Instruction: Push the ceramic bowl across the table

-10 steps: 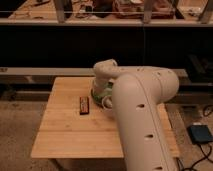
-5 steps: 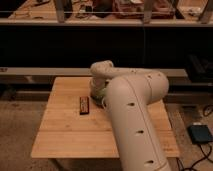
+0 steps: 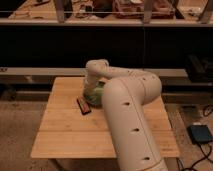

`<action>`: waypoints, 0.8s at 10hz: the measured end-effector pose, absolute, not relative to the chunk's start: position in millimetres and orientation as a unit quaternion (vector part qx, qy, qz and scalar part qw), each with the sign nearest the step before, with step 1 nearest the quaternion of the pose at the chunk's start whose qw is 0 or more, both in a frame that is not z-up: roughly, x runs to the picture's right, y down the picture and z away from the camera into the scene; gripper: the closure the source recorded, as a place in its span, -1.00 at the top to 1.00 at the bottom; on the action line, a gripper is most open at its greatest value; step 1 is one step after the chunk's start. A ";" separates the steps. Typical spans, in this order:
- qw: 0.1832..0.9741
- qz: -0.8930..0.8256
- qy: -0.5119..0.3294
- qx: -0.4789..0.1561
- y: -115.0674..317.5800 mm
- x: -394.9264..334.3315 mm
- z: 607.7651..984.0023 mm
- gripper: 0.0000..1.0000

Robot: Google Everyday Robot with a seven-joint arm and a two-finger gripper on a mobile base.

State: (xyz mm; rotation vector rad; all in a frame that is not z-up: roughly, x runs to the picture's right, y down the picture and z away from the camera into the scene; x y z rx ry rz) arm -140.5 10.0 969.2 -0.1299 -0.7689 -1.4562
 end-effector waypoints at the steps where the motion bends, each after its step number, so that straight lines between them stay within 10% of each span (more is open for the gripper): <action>1: 0.678 -0.643 -0.354 -0.049 9.1 -154.6 966.4 -1.00; 8: 0.647 -0.630 -0.430 -0.009 35.9 -246.6 942.9 -1.00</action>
